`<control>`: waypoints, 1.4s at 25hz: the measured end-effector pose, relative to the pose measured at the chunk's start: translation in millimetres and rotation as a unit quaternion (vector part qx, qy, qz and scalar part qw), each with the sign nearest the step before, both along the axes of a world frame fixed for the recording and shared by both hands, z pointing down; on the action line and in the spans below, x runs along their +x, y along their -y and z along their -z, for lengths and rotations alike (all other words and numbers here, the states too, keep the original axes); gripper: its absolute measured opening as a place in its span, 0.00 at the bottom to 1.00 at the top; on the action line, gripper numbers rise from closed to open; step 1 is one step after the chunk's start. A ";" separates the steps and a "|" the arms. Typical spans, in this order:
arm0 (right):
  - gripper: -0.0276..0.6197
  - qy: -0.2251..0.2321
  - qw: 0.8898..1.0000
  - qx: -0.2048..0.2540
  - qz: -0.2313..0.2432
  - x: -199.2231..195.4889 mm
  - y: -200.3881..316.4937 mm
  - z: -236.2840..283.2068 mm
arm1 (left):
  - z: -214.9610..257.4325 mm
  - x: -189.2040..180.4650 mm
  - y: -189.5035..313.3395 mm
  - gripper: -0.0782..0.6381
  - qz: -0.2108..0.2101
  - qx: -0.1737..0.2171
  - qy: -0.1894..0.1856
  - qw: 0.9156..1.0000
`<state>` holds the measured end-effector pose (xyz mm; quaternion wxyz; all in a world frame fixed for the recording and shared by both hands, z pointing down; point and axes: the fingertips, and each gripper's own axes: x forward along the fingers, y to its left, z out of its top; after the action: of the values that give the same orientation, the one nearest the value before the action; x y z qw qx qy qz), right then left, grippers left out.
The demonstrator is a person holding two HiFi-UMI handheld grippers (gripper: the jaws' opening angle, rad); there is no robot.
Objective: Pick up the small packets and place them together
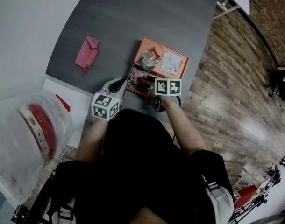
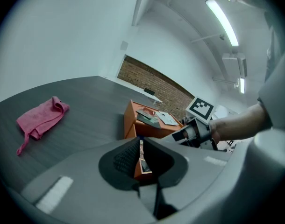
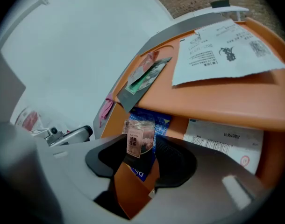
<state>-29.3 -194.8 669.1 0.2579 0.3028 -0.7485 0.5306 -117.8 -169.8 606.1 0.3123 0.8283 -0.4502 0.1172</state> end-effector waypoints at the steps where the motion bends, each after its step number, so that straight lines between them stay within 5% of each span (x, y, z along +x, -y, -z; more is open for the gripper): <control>1: 0.34 0.007 1.000 -0.006 -0.004 -0.4 0.0 0.2 | -1.0 -0.3 0.4 0.14 0.000 -0.002 -0.001 1.000; 9: 0.34 0.015 1.000 -0.020 -0.012 -3.5 -2.8 0.4 | -6.4 0.6 -0.8 0.14 -0.010 -0.013 -0.006 1.000; 19: 0.25 0.098 0.994 -0.051 0.008 -10.6 -13.1 18.2 | -4.2 0.3 -0.1 0.14 -0.010 -0.013 -0.013 1.000; 27: 0.17 0.153 0.974 -0.164 -0.034 -3.7 -10.3 0.5 | -3.9 -0.4 -1.6 0.14 -0.008 -0.016 -0.019 1.000; 30: 0.17 0.136 0.974 -0.179 -0.036 2.2 -11.9 -7.2 | -2.0 -2.3 -2.1 0.14 -0.005 -0.016 -0.019 1.000; 35: 0.15 0.081 0.988 -0.135 0.003 -0.5 -15.2 -11.8 | -3.1 -5.1 -3.9 0.14 -0.001 -0.017 -0.018 1.000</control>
<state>-29.8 -179.6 680.8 0.2365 0.2189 -0.6896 0.6485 -122.9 -166.0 609.2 0.3347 0.8252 -0.4415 0.1102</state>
